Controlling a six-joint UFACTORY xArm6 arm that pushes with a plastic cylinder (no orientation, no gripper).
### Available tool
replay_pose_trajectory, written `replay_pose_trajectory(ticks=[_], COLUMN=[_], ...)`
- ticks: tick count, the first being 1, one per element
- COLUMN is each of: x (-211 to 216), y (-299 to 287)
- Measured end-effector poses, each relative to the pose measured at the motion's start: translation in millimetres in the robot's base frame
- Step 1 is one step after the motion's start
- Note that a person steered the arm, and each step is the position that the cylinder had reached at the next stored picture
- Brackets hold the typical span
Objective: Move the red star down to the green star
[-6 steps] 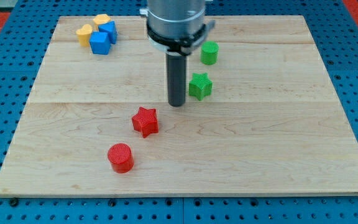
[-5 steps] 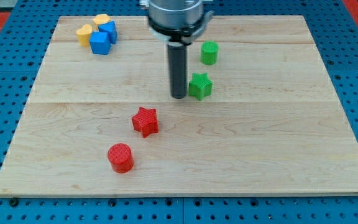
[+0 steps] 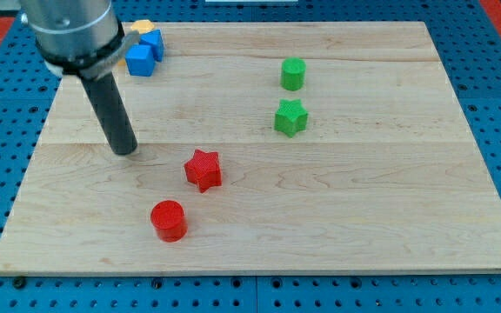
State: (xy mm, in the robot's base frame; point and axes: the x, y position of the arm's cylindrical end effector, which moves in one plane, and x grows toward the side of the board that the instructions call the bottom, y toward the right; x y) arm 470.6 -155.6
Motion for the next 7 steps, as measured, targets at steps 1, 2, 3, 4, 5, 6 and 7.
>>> replay_pose_trajectory(ticks=[1, 2, 3, 4, 5, 6, 7], x=[17, 19, 32, 46, 43, 43, 56], y=[45, 80, 46, 85, 136, 167, 120])
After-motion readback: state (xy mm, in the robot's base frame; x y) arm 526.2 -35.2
